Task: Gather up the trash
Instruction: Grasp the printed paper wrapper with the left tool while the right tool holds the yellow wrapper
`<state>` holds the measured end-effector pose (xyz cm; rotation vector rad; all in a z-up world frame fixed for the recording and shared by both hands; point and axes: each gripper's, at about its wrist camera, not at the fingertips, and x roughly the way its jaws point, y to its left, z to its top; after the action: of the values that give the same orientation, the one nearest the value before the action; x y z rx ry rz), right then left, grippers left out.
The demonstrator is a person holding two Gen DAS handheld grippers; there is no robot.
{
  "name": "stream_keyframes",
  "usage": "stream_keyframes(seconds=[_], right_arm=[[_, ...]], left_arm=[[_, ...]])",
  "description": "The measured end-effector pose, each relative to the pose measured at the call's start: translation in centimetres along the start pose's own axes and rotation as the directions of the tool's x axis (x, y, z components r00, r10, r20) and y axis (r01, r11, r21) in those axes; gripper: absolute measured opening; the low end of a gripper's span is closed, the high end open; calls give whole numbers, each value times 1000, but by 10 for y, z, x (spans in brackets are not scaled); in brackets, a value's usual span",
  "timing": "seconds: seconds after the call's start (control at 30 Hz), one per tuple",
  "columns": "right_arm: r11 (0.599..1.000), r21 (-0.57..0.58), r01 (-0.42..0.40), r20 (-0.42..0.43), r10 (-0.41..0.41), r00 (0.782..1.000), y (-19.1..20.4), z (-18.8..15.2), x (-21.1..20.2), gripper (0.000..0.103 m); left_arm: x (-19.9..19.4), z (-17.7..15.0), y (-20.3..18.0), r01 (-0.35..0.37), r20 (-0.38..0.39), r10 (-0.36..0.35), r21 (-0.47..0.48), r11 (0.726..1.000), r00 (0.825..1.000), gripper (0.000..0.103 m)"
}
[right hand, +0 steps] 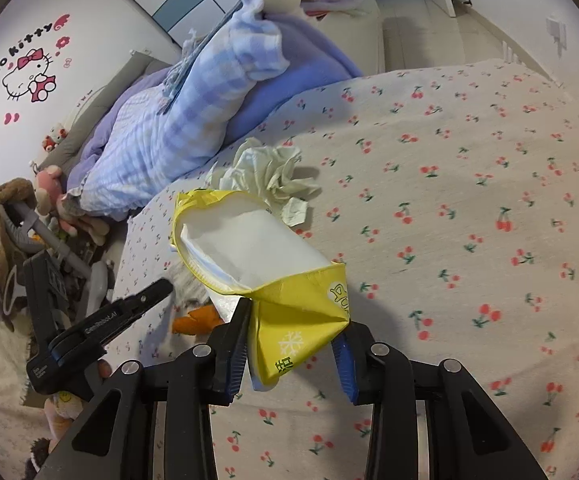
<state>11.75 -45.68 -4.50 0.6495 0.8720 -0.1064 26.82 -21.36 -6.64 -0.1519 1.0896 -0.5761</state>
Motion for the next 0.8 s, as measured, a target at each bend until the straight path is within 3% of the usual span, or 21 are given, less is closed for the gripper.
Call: stream_keyframes(seconds=[0.07,0.23,0.27,0.3,0.37,0.4,0.57,0.63,0.73,0.8], right_arm=[[1000,2,12,11,-12,1000,-6,0,-9,38],[999,12,38,41,-38,998,-17,-1,-30,38],[999,17,42,47,-42,998,-19,-2,-34,38],[999,21,44,51,-45,998,-21,-3,-36,38],[998,33,53,61,-55,997,-26,-3,-42,38],[998,35,58,64,-61,996,-28,-3,-44,38],[995,45,92,61,-94,994,-35,-1,-45,38],[994,54,97,60,-100,993,-39,0,-44,38],[993,67,97,51,-100,994,-44,1,-42,38],[992,70,102,46,-106,993,-47,3,-40,38]], left_arm=[[-3,-4,-3,-30,14,29,14,999,999,0],[-20,-3,-8,21,44,-21,-1,1000,999,0],[-20,-2,-9,19,38,-19,0,1000,999,6],[-18,1,-12,11,10,-11,9,1000,1000,15],[-14,6,-18,-4,-17,4,25,1000,1000,66],[-13,8,-21,-9,-23,10,33,999,1000,68],[13,21,-40,-80,-110,86,58,995,990,68],[30,21,-49,-111,-164,126,98,989,978,62],[41,14,-77,-235,-106,270,265,935,957,55],[42,12,-82,-252,-87,286,277,927,954,48]])
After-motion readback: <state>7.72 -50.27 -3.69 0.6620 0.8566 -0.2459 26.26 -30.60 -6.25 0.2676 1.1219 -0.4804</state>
